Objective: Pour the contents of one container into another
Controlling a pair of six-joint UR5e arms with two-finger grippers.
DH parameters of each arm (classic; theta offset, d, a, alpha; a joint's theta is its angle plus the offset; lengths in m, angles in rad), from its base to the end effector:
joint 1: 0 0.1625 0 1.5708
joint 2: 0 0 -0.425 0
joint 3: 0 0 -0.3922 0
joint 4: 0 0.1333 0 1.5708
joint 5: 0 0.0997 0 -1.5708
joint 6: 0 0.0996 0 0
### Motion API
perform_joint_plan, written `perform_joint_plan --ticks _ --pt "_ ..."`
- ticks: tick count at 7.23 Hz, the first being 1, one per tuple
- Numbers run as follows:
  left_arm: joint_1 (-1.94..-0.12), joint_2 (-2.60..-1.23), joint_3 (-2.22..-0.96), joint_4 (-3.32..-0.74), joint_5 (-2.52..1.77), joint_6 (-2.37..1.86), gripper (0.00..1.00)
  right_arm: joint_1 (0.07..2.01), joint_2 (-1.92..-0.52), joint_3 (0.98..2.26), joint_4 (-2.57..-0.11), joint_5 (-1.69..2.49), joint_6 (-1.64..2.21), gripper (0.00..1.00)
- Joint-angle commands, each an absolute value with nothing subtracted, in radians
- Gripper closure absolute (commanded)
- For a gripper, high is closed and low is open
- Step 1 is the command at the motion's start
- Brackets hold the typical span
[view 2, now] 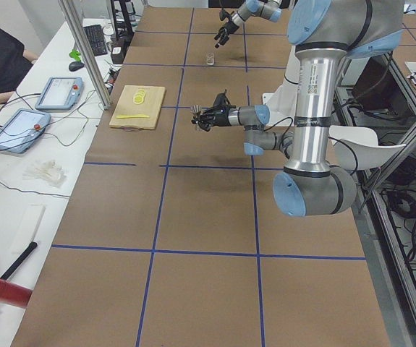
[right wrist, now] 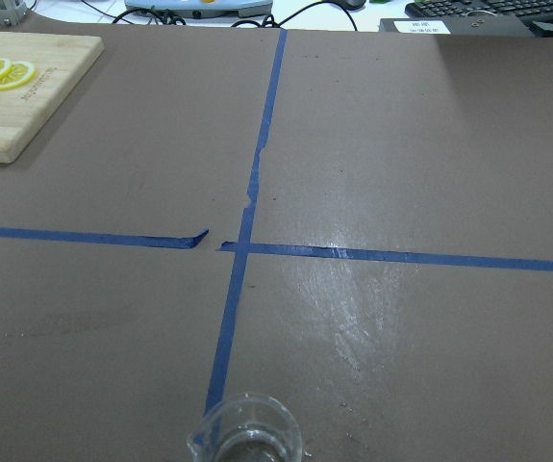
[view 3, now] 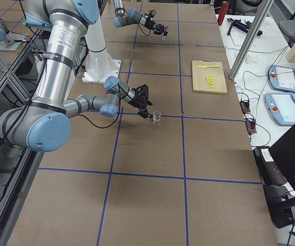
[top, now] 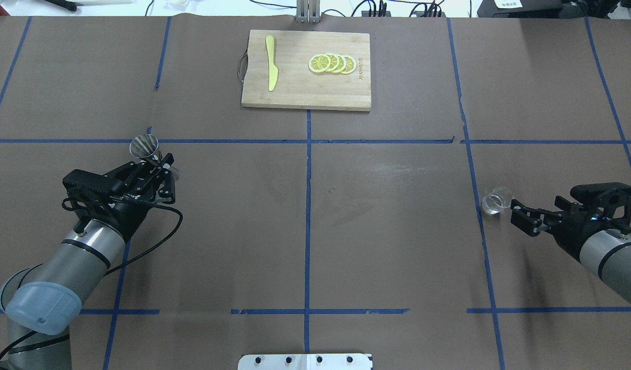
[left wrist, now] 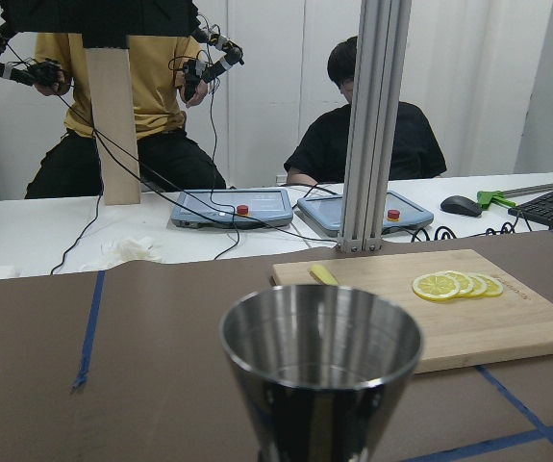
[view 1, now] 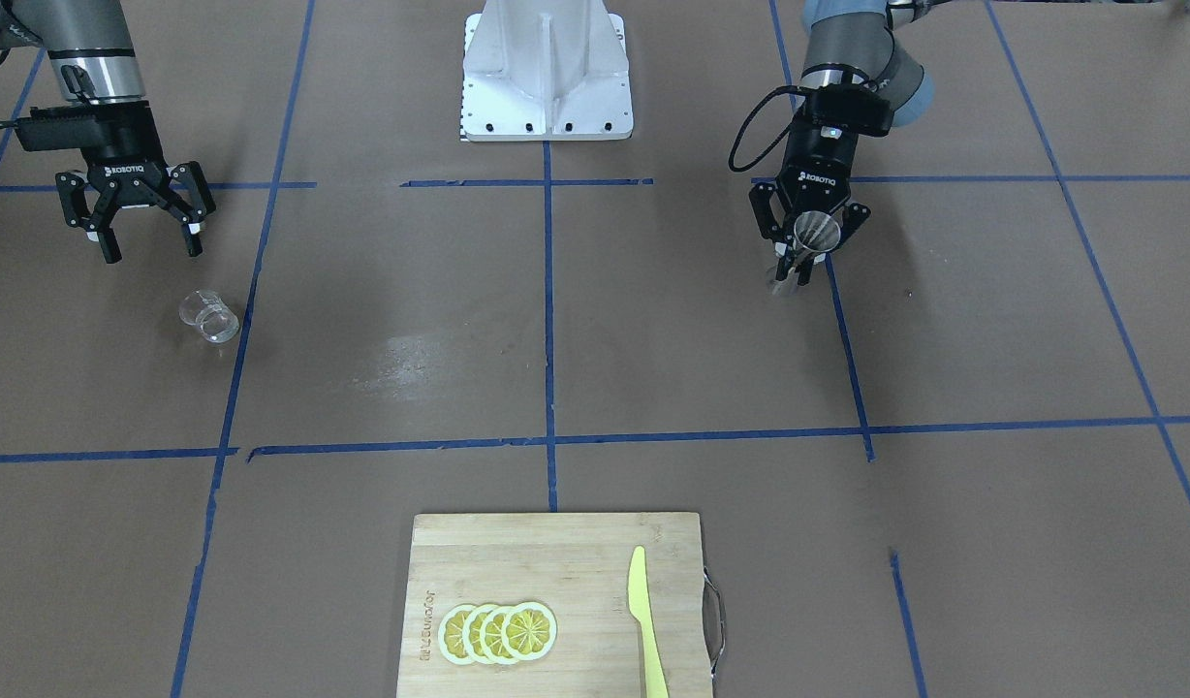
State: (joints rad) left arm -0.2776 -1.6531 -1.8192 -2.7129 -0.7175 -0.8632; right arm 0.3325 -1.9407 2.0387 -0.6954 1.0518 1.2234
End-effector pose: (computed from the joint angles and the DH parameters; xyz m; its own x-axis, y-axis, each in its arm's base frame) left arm 0.4053 -0.3321 0.3659 0.6574 0.2571 -0.7084 0.6238 0.3418 0.7029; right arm -0.2847 -0.2916 0.4866 0.7284 -0.0612 0.6824 -0.4500 0.7084 0.5438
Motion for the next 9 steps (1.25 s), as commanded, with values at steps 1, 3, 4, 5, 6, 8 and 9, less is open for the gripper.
perform_joint_plan --ticks 1,3,4,5,6,8,9 --pt "-0.282 -1.663 -1.815 -2.712 -0.718 -0.862 1.00 0.279 -1.908 2.004 -0.693 0.938 1.226 0.00" --pt "-0.285 -1.663 -1.813 -2.712 -0.718 -0.864 1.00 0.272 -1.835 1.941 -0.693 0.879 1.223 0.00" --pt "-0.285 -1.664 -1.813 -2.712 -0.718 -0.864 1.00 0.264 -1.792 1.887 -0.693 0.839 1.223 0.00" --pt "-0.285 -1.664 -1.812 -2.712 -0.718 -0.864 1.00 0.261 -1.780 1.852 -0.692 0.821 1.221 0.00" --pt "-0.285 -1.663 -1.810 -2.711 -0.718 -0.864 1.00 0.256 -1.778 1.845 -0.692 0.816 1.220 0.00" --pt "-0.287 -1.664 -1.809 -2.711 -0.718 -0.864 1.00 0.242 -1.784 1.845 -0.686 0.784 1.198 0.00" --pt "-0.296 -1.664 -1.807 -2.709 -0.719 -0.864 1.00 0.230 -1.789 1.829 -0.645 0.773 1.186 0.00"
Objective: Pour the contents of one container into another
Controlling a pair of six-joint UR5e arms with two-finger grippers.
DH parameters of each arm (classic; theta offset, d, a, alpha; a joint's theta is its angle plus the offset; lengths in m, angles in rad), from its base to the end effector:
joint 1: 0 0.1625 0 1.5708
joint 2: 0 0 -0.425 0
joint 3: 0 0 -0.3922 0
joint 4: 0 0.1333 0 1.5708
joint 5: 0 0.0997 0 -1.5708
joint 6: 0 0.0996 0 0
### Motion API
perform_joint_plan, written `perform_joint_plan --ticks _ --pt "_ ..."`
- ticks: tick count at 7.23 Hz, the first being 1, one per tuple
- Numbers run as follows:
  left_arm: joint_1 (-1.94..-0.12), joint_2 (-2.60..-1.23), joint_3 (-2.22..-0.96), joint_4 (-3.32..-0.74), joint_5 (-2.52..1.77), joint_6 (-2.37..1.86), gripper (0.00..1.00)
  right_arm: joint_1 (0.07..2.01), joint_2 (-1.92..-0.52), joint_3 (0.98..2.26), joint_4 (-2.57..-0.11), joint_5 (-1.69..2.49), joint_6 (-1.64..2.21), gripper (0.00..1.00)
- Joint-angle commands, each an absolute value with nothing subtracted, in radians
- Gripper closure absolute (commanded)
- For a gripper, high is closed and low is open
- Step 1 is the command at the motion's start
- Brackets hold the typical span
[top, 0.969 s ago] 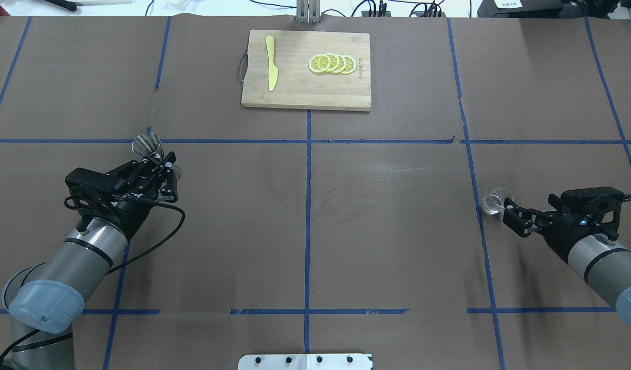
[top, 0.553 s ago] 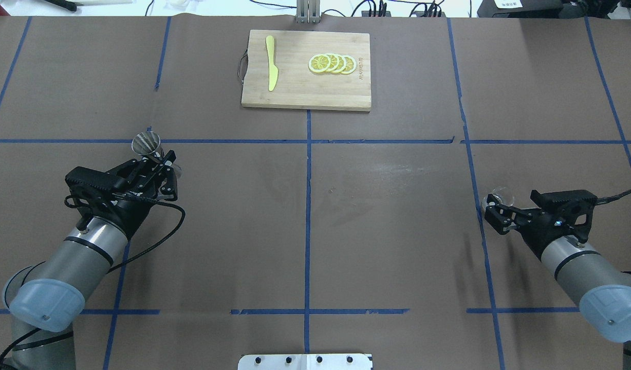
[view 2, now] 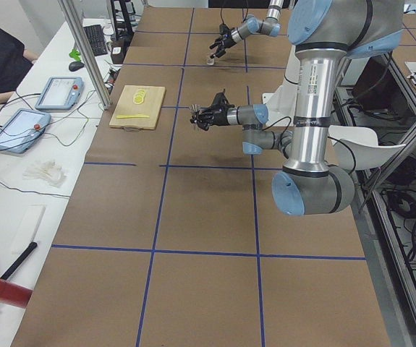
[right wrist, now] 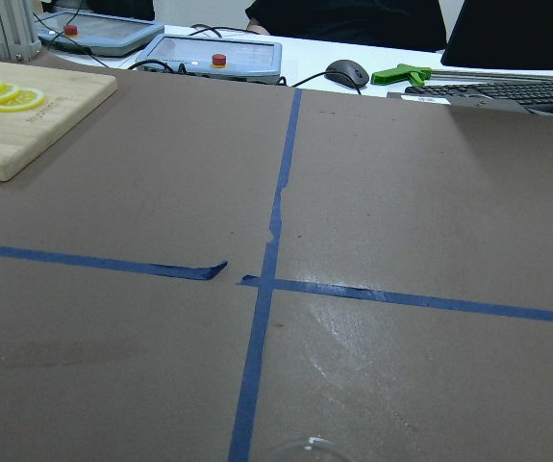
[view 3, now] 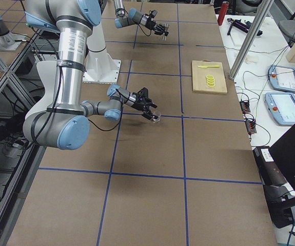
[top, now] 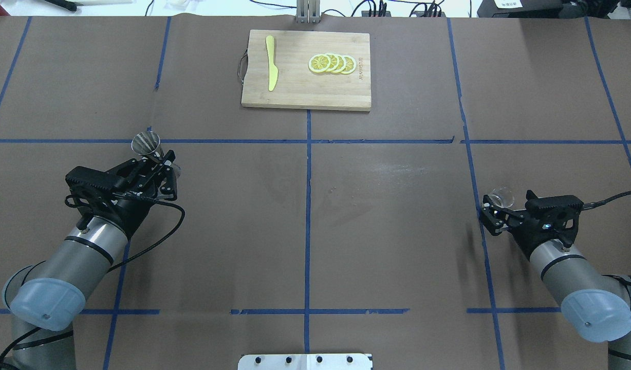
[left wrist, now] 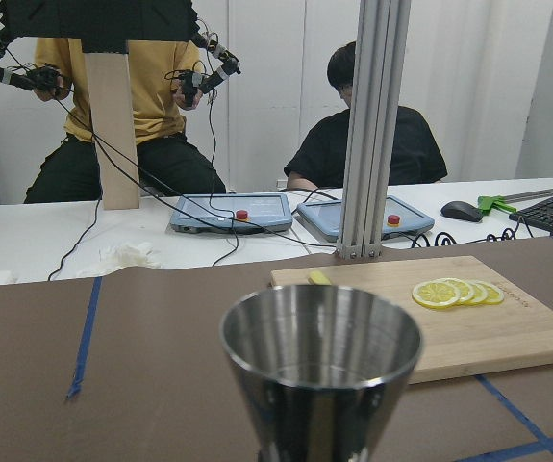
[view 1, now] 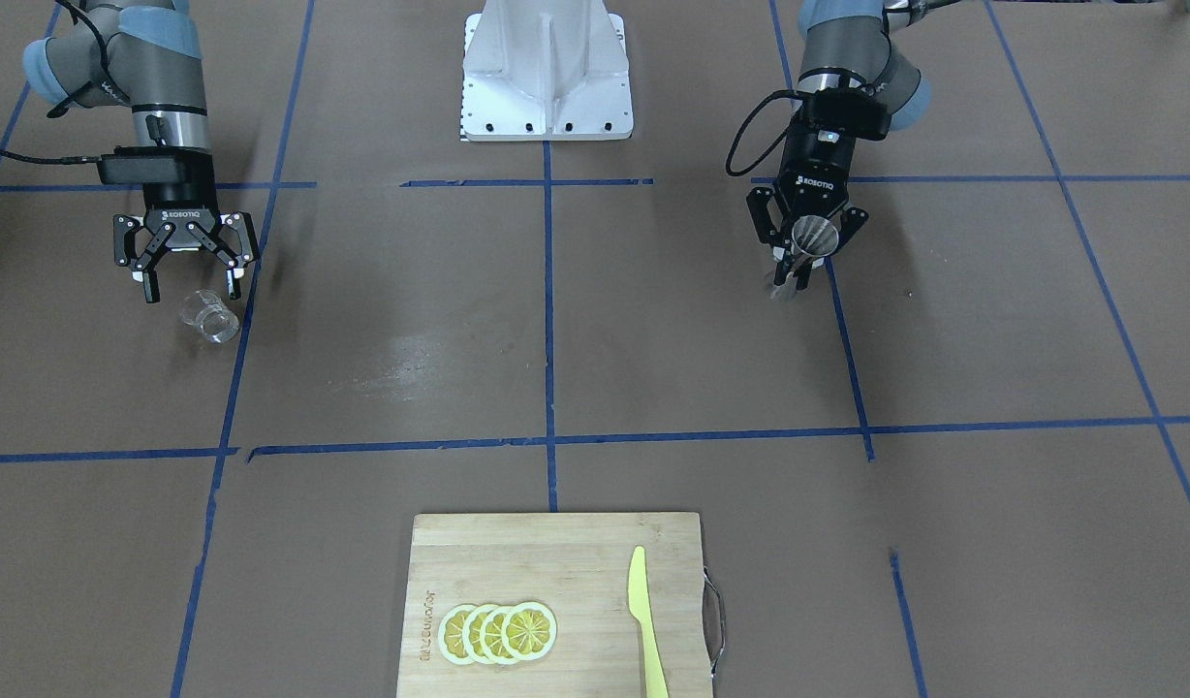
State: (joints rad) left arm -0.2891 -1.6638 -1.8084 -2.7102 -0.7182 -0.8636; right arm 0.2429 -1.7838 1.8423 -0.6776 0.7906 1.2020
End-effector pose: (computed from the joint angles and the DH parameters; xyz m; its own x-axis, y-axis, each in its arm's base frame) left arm 0.4061 -0.3381 0.3657 0.6617 0.2492 -0.7071 0.6258 0.3357 0.7040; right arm -0.3560 -0.2977 0.5148 0.7875 -0.0689 0.6125 -0.4751 0.5653 0.6743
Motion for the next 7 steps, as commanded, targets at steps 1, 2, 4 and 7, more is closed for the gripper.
perform_joint_plan --ticks 1,2,4,7 --pt "-0.304 -1.664 -1.798 -2.709 -0.719 -0.864 1.00 0.218 -1.776 1.784 -0.568 0.772 1.124 0.00" --pt "-0.307 -1.664 -1.781 -2.709 -0.721 -0.865 1.00 0.219 -1.778 1.781 -0.528 0.770 1.080 0.00" --pt "-0.310 -1.664 -1.778 -2.709 -0.721 -0.865 1.00 0.218 -1.775 1.756 -0.517 0.769 1.080 0.00" --pt "-0.313 -1.664 -1.776 -2.709 -0.721 -0.865 1.00 0.215 -1.767 1.720 -0.514 0.770 1.083 0.00"
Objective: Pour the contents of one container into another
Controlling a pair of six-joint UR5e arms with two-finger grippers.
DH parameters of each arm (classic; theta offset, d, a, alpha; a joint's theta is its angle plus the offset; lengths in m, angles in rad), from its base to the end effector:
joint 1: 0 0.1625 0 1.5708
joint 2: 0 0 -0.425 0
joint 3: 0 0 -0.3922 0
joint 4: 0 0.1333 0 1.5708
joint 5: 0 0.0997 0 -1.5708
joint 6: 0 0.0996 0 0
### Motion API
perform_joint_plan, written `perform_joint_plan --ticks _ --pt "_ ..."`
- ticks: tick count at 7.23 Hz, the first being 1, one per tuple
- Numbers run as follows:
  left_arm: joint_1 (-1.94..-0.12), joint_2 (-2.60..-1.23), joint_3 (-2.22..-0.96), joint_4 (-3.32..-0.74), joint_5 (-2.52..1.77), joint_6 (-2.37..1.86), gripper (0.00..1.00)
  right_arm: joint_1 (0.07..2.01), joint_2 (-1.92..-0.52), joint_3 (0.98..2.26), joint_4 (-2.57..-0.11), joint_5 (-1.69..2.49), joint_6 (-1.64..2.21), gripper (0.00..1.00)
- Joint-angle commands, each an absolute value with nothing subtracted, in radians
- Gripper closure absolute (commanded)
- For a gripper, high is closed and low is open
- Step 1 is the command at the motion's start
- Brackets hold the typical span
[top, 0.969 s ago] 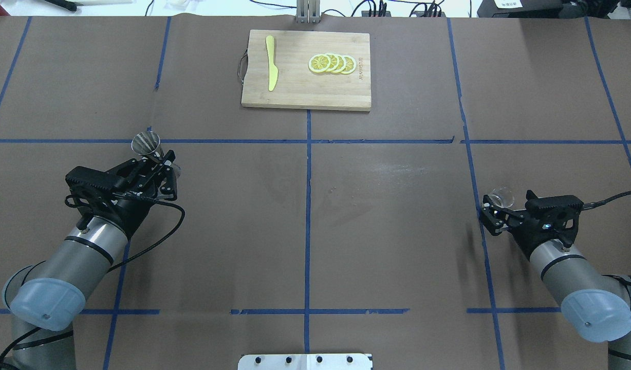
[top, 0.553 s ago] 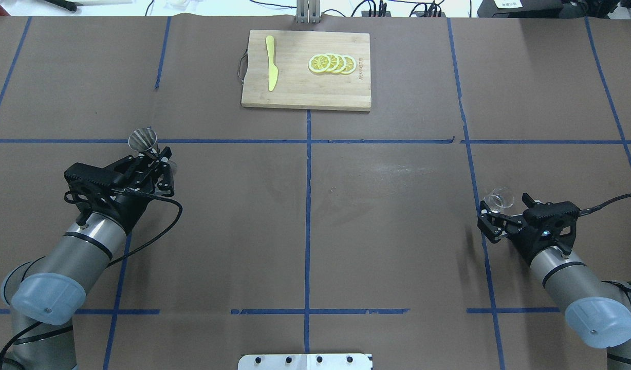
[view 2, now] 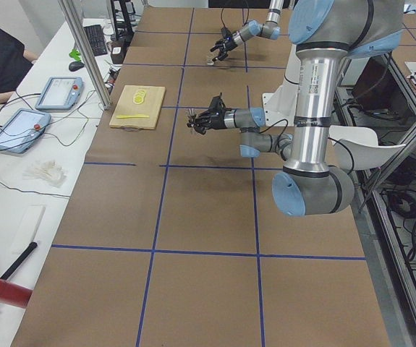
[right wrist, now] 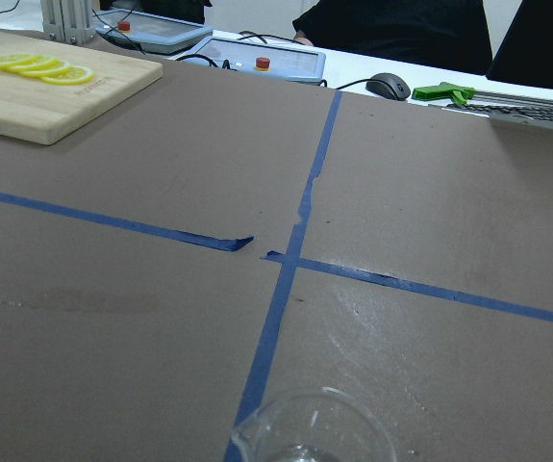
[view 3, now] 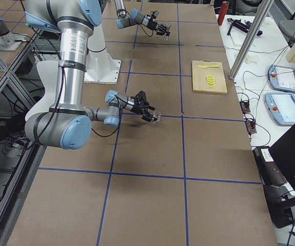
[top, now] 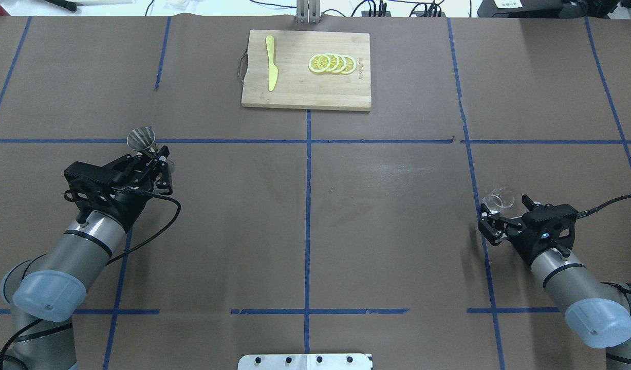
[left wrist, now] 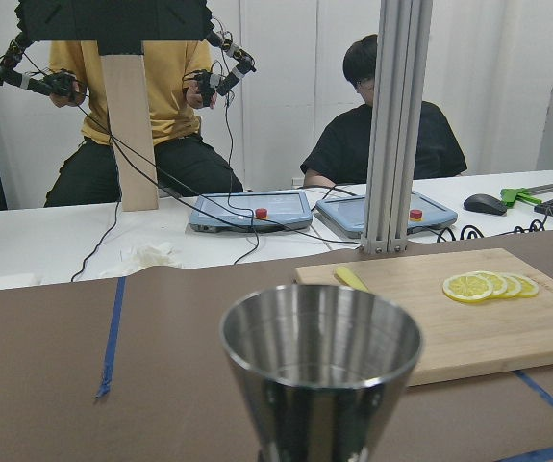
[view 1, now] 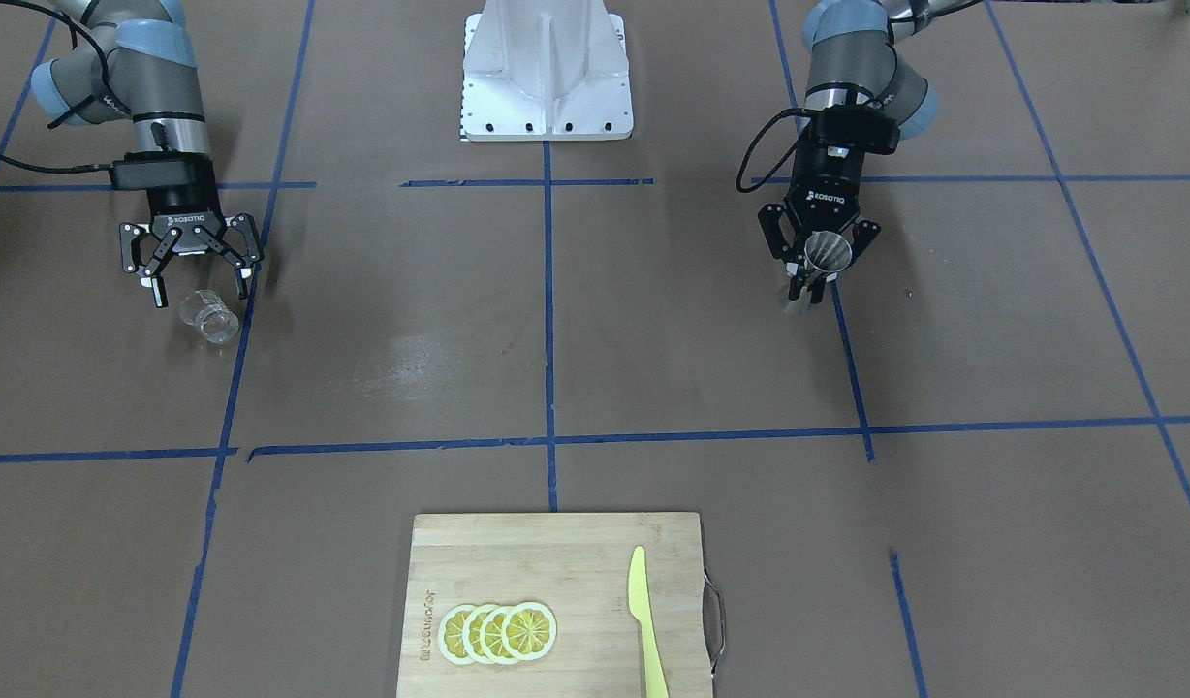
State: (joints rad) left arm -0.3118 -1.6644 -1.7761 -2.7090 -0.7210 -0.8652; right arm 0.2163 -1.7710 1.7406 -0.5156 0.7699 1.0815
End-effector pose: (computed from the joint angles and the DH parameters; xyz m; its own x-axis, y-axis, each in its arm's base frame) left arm 0.4054 -0.3493 0.3801 0.6874 0.2282 -0.6895 0.6113 0.3310 0.7189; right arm -0.3648 -0.2899 0.5417 0.7995 -0.1593 0.5791 -0.4225 0.5362 0.7308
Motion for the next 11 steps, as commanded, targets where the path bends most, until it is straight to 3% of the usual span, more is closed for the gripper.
perform_joint_plan --ticks 1,9,10,11 --pt "-0.313 -1.663 -1.775 -2.709 -0.721 -0.865 1.00 0.218 -1.717 1.694 -0.511 0.770 1.075 0.00" --pt "-0.314 -1.664 -1.769 -2.707 -0.721 -0.865 1.00 0.256 -1.686 1.585 -0.353 0.775 0.997 0.00" --pt "-0.313 -1.664 -1.769 -2.707 -0.721 -0.865 1.00 0.256 -1.686 1.585 -0.351 0.776 0.997 0.02" --pt "-0.313 -1.670 -1.769 -2.707 -0.721 -0.865 1.00 0.256 -1.684 1.586 -0.351 0.776 0.999 0.16"
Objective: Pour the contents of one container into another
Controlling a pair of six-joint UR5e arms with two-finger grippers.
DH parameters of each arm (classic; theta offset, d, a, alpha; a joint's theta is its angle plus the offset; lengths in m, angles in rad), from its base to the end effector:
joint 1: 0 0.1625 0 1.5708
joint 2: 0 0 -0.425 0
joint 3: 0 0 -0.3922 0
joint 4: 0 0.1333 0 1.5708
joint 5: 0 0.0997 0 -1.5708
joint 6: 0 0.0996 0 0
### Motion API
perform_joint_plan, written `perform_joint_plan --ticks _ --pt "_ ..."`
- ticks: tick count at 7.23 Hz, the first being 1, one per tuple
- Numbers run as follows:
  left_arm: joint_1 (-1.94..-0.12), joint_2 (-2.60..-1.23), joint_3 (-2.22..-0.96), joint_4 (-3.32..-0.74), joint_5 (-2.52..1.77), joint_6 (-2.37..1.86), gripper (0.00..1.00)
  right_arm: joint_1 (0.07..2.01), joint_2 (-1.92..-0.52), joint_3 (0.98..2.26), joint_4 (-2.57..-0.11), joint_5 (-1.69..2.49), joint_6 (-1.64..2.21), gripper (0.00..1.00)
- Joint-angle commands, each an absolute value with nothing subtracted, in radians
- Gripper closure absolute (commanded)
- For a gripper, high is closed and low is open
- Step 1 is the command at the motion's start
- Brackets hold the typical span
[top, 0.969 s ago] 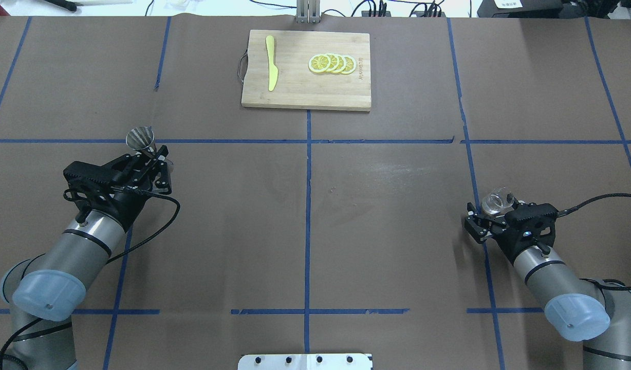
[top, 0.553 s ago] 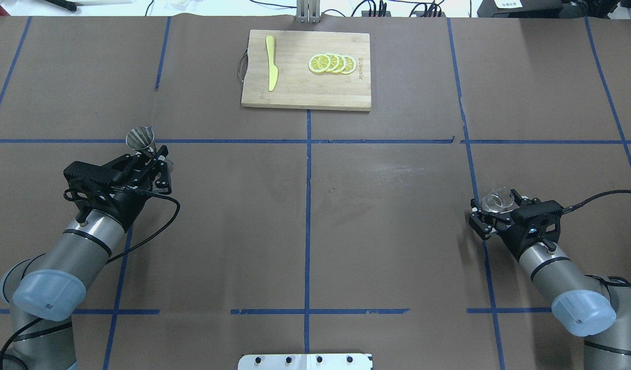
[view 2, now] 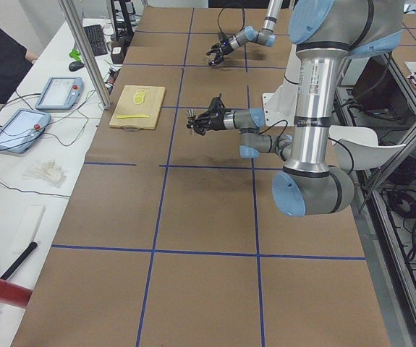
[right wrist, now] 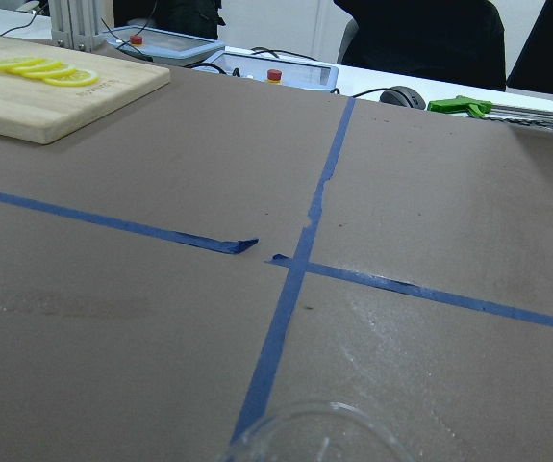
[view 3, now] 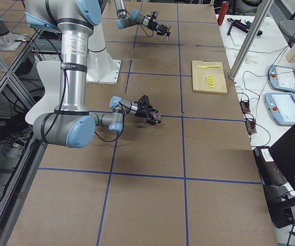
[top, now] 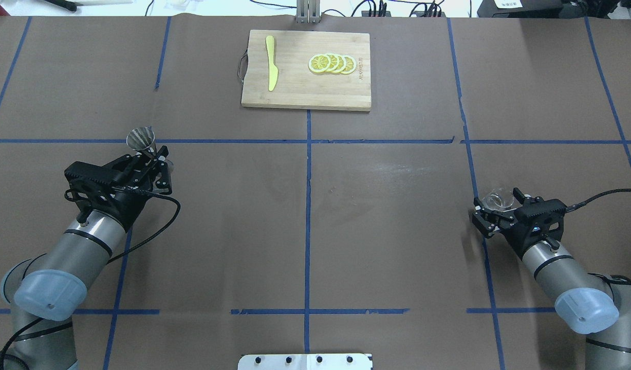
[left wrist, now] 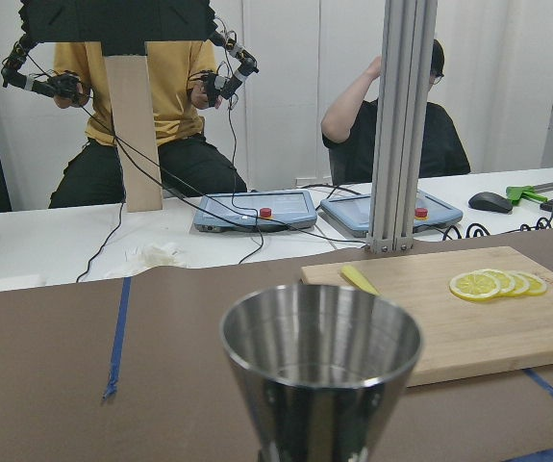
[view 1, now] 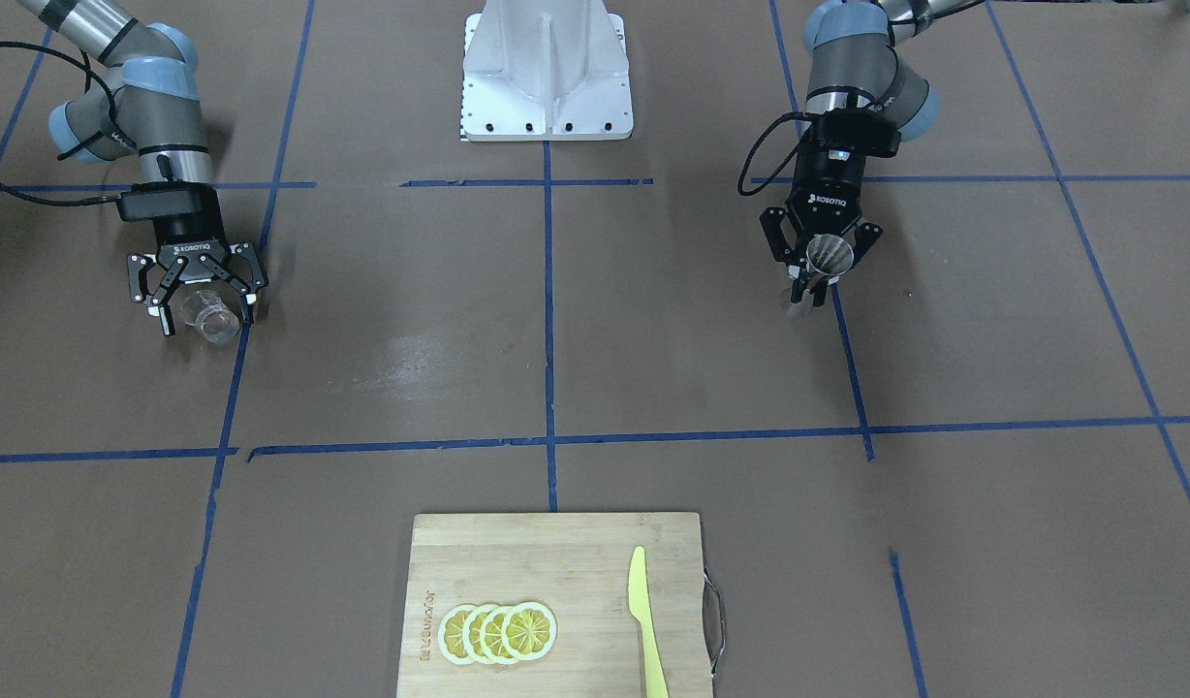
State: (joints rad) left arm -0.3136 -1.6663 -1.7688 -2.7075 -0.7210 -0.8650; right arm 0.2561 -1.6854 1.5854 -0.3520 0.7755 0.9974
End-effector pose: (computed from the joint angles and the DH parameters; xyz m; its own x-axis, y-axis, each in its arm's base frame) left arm 0.4067 -0.3507 0.3826 0.6924 0.2256 -0.6853 0.6070 0.3313 0.7224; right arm -0.3815 -0.3112 0.5646 0.7883 -0.1862 0.5865 -0.4418 0.4922 0.7500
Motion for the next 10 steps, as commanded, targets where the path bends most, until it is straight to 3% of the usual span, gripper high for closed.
perform_joint_plan --ticks 1,2,3,6,10 --pt "-0.313 -1.671 -1.767 -2.707 -0.721 -0.864 1.00 0.256 -1.684 1.586 -0.351 0.776 1.000 0.43" --pt "-0.313 -1.674 -1.758 -2.707 -0.721 -0.865 1.00 0.256 -1.686 1.589 -0.351 0.778 0.997 0.78" --pt "-0.314 -1.684 -1.755 -2.707 -0.721 -0.864 1.00 0.258 -1.686 1.592 -0.351 0.785 0.996 1.00" --pt "-0.311 -1.703 -1.753 -2.706 -0.721 -0.864 1.00 0.319 -1.690 1.597 -0.255 0.874 0.918 1.00" --pt "-0.282 -1.929 -1.651 -2.648 -0.754 -0.821 1.00 0.437 -1.677 1.695 -0.276 1.037 0.591 1.00"
